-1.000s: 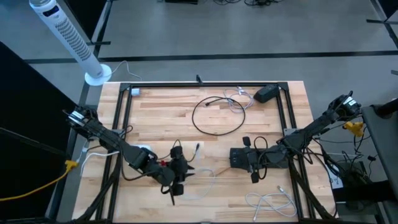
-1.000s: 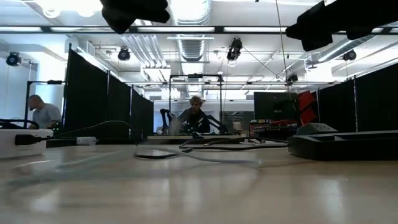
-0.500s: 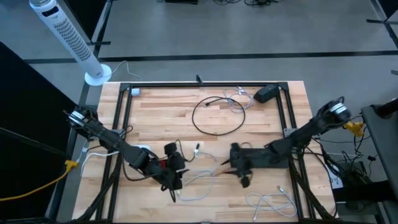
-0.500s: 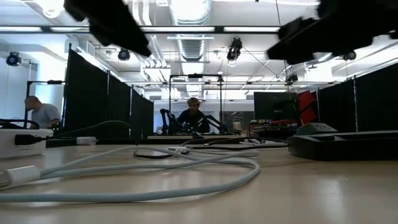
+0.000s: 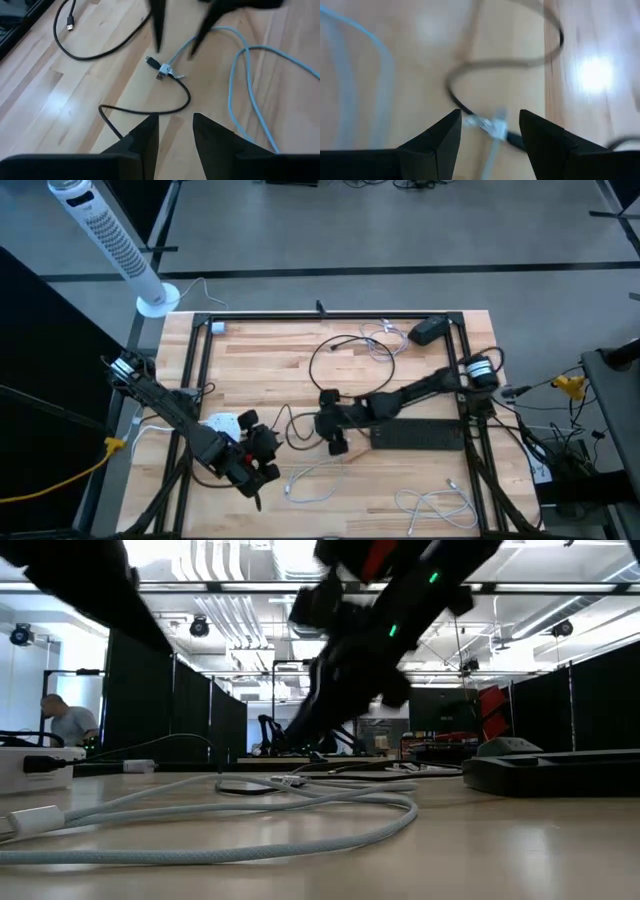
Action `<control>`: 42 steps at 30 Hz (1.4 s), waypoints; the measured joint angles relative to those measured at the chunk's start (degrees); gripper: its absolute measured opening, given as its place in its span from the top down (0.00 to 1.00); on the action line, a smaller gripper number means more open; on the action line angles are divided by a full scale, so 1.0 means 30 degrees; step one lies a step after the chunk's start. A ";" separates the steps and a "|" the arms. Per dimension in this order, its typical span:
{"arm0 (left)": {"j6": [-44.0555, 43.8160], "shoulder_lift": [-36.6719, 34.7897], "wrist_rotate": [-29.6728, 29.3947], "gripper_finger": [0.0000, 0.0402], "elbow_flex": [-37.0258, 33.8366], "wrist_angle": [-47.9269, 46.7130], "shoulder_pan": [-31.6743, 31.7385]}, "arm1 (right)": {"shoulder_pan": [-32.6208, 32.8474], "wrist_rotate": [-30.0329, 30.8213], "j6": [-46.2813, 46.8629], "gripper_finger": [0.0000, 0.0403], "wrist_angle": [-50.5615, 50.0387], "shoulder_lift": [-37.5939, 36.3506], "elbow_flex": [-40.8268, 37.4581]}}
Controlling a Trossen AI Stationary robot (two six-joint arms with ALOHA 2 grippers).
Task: Insert USB
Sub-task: Insert the bottom left white charger cable into the black outlet extension, then insert the bottom left white charger cable into the bottom black outlet
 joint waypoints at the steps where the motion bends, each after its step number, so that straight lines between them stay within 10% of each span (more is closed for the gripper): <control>1: -0.0225 0.0000 0.0000 0.74 -0.0181 0.0000 -0.0117 | -0.0135 -0.0054 0.0141 0.55 -0.0345 0.0357 0.0149; 22: -0.1206 0.0044 -0.3913 0.74 -0.1712 0.1720 -0.0701 | -0.0036 0.2923 0.0752 0.99 -0.0565 0.0214 0.0250; 32: 0.6447 0.0109 -0.4073 0.73 -0.1734 0.6902 0.0557 | 0.1630 0.1924 -0.1485 1.00 0.1135 -0.4746 -0.3166; 42: 1.4614 0.0135 0.1609 0.62 -0.1858 1.2365 0.3816 | 0.2276 0.1461 0.0284 1.00 0.7578 -0.7220 -0.8683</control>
